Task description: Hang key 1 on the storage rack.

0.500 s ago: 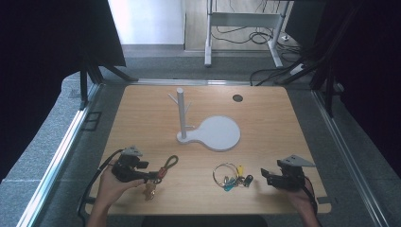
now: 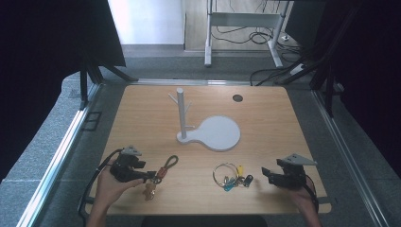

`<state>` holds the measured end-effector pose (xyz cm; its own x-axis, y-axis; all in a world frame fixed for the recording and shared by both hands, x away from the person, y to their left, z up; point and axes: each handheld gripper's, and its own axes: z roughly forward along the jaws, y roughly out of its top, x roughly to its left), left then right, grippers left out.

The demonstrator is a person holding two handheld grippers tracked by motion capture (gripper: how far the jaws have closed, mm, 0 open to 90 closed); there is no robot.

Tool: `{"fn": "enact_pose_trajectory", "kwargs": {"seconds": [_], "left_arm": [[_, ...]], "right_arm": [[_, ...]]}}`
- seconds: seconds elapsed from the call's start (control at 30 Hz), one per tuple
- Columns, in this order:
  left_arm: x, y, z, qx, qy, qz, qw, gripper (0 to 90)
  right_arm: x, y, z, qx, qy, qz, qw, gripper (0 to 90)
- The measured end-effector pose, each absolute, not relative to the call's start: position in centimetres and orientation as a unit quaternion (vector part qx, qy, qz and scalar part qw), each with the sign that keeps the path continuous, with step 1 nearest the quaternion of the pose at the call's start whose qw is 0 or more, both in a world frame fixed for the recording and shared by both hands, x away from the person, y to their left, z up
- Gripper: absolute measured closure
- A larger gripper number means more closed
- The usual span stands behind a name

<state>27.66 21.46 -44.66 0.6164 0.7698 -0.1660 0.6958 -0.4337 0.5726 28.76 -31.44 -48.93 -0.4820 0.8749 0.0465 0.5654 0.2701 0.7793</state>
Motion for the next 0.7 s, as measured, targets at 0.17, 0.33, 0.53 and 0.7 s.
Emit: {"fn": "enact_pose_trajectory", "kwargs": {"seconds": [0.17, 0.33, 0.53, 0.7], "left_arm": [[26.4, 20.9, -43.5, 0.847, 0.432, 0.073, 0.302, 37.1], [26.8, 20.6, -43.5, 0.851, 0.434, 0.068, 0.287, 35.9], [27.9, 19.3, -44.2, 0.866, 0.432, 0.048, 0.248, 36.3], [28.7, 18.0, -44.5, 0.869, 0.436, 0.052, 0.226, 37.0]], "right_arm": [[28.8, -31.0, -48.8, 0.456, 0.78, 0.375, 0.208, 25.9], [28.7, -30.9, -48.5, 0.453, 0.78, 0.38, 0.208, 26.0], [28.8, -31.2, -48.6, 0.455, 0.778, 0.379, 0.209, 26.2], [28.8, -31.1, -48.6, 0.455, 0.779, 0.378, 0.208, 26.6]]}}
